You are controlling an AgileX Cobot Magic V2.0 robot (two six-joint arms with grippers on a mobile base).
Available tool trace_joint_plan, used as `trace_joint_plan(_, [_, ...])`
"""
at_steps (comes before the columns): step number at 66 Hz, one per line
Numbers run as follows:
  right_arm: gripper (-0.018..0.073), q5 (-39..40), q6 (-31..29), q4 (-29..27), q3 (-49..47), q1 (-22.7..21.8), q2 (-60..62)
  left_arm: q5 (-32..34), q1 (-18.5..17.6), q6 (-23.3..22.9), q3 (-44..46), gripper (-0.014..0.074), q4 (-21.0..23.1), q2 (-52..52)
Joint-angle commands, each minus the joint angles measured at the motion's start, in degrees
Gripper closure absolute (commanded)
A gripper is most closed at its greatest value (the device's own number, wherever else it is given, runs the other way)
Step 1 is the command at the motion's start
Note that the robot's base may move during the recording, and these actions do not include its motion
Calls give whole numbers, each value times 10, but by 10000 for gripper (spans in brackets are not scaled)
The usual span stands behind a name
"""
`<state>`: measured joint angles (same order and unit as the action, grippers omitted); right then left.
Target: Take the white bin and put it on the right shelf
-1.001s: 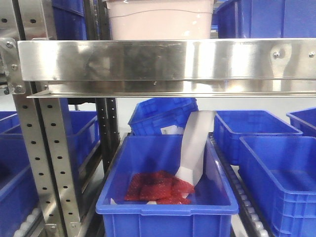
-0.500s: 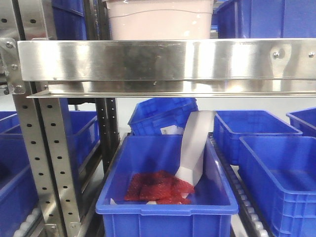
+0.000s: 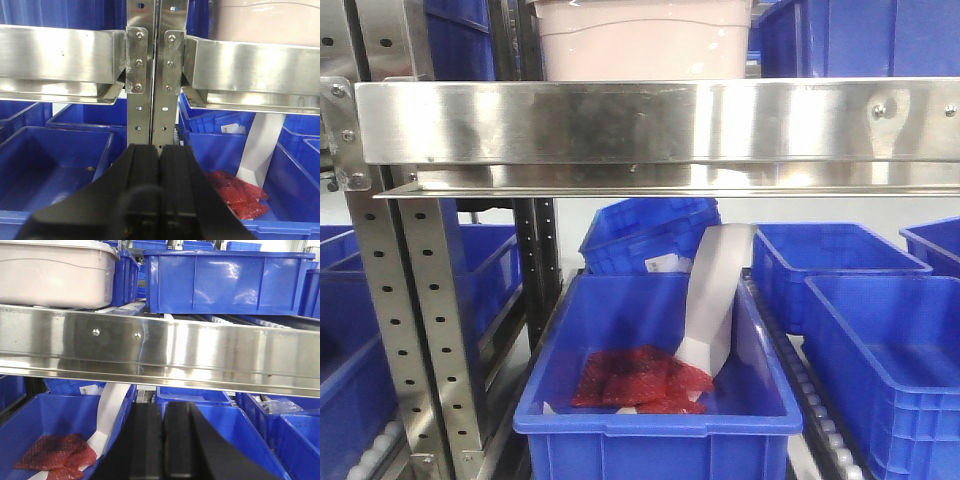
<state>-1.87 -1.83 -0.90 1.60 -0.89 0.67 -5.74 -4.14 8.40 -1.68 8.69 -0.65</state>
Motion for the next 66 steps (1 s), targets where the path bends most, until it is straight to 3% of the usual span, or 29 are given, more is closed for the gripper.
trace_joint_plan(1, [502,51,0,5,0,1,10,51,-4,-5,0,713,-1,-6])
trace_joint_plan(66, [502,51,0,5,0,1,10,51,-4,-5,0,713,4,-6])
